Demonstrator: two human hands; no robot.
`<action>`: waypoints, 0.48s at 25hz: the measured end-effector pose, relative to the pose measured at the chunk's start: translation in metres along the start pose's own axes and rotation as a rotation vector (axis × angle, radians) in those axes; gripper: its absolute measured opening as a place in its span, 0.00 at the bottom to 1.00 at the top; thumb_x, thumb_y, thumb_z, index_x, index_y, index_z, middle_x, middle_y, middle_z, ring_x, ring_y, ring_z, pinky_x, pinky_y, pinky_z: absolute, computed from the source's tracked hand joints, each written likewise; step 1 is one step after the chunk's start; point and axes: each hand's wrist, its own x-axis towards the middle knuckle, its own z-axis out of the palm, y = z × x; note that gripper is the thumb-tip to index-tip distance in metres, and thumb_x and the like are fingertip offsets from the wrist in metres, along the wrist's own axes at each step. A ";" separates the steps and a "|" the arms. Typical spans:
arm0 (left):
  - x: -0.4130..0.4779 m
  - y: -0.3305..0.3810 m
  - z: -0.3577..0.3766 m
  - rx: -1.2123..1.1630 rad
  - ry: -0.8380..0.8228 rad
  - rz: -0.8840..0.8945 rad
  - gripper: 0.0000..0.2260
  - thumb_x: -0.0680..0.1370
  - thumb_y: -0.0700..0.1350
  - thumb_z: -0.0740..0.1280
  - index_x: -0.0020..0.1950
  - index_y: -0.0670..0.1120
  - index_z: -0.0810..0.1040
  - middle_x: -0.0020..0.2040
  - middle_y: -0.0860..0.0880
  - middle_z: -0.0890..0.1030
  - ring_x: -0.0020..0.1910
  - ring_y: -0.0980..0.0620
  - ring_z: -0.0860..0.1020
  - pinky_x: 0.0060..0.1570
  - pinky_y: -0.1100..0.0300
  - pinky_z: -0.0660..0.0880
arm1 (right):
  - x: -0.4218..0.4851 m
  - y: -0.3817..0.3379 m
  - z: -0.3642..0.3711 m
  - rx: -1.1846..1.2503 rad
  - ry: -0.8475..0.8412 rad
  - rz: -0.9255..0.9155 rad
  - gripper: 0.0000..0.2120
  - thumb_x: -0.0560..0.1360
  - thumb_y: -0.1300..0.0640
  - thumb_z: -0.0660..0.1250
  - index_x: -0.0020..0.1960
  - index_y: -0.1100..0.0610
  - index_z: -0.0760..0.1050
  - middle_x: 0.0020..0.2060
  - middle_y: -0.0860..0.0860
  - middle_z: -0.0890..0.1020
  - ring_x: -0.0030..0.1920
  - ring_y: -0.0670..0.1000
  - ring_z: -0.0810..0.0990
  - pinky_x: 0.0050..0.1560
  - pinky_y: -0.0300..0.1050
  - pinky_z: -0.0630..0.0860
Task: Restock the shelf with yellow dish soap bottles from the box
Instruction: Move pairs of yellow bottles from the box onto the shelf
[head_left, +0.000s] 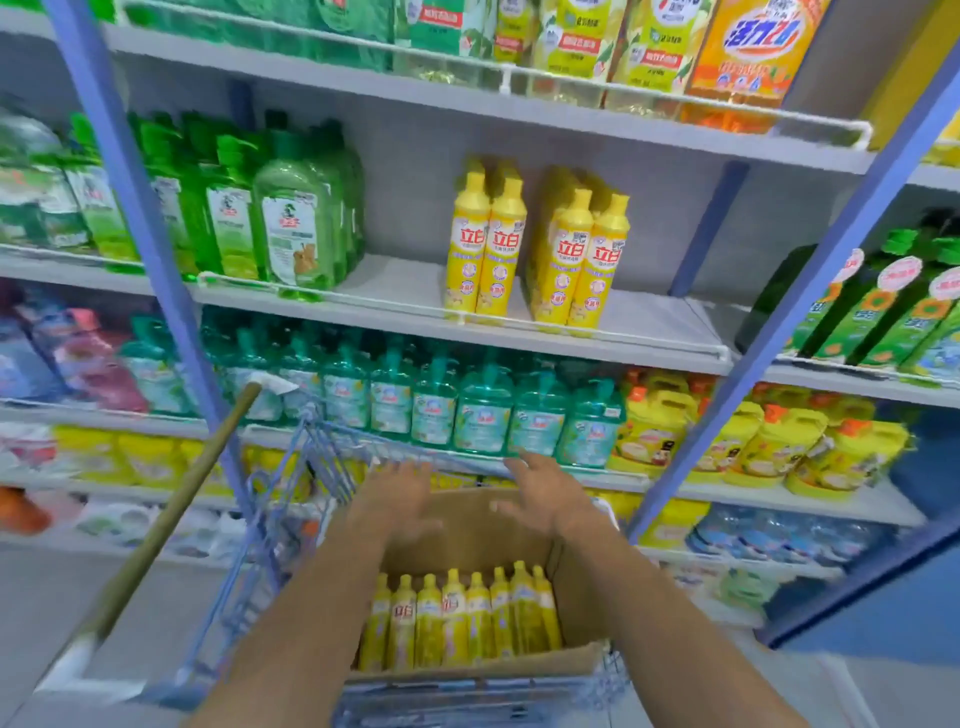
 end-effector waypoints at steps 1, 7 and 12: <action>-0.003 -0.003 0.013 -0.025 -0.012 -0.012 0.39 0.76 0.66 0.64 0.79 0.45 0.57 0.77 0.42 0.64 0.76 0.40 0.63 0.72 0.41 0.66 | 0.001 -0.002 0.015 0.019 -0.024 0.007 0.37 0.79 0.35 0.62 0.79 0.54 0.59 0.78 0.57 0.61 0.77 0.61 0.62 0.71 0.61 0.69; 0.012 -0.005 0.106 -0.138 -0.242 -0.086 0.35 0.76 0.65 0.64 0.76 0.46 0.61 0.72 0.43 0.68 0.72 0.41 0.66 0.65 0.44 0.71 | 0.026 0.017 0.117 0.117 -0.232 0.025 0.37 0.79 0.36 0.62 0.80 0.55 0.58 0.75 0.59 0.66 0.74 0.64 0.64 0.70 0.60 0.70; 0.046 0.003 0.174 -0.185 -0.430 -0.121 0.34 0.77 0.65 0.64 0.76 0.47 0.62 0.72 0.43 0.68 0.71 0.41 0.68 0.64 0.44 0.72 | 0.058 0.047 0.187 0.164 -0.404 0.044 0.37 0.79 0.36 0.62 0.80 0.53 0.57 0.75 0.58 0.66 0.74 0.63 0.64 0.67 0.62 0.72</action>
